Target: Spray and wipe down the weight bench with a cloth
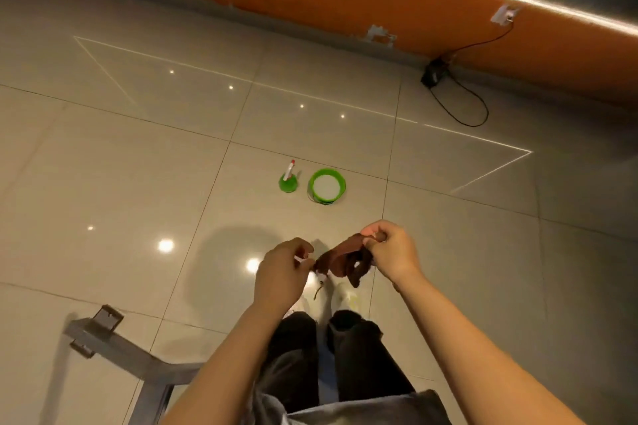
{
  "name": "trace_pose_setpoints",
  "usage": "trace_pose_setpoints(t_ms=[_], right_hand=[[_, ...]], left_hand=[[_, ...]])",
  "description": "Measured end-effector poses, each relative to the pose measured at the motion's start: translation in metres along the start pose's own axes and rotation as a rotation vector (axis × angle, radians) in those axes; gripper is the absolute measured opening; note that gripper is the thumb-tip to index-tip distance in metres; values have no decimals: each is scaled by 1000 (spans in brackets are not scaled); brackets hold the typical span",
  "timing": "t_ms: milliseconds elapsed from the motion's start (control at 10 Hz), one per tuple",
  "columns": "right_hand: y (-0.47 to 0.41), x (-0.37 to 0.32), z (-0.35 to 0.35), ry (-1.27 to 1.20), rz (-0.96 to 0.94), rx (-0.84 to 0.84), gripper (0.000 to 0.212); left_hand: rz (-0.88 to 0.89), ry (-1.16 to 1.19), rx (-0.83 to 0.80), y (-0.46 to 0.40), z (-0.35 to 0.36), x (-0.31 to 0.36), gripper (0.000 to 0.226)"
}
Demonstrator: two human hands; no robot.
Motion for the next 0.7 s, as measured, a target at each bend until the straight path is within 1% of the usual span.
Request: trace_pose_setpoints(t_ms=[100,200,300,400,500,600,700], right_hand=[[-63,-13,13,-15,40,-3,26],[-152,-21,41,-27,67,-9,23],[-240,-23,78,-76,120,-51,23],[-319,-17,112,-79,187,-74,31],[-386,-12,139,-11,187,-137,22],[-435,-7,154,18,231,-222,24],[-460,0,157,12,255,-221,20]], left_hand=[[-65,40,66,-40,-5,-22,11],[-140,101,106,-101,7,-51,16],[-210,176,108,-165,26,-77,18],[-261,219,143,-223,41,-99,14],[-337,279,164,-267,54,-120,17],[-382,256,141,-303,66,-141,22],[-433,230,136,-328,71,-146,22]])
Point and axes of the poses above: each hand's wrist, its own y-axis away from the middle knuckle, its own z-axis out of the palm, x = y × z, the point moved 3 cm from there along -y, towards the middle knuckle, and after that the axes turned 9 degrees about z, right-handed, at the moved point
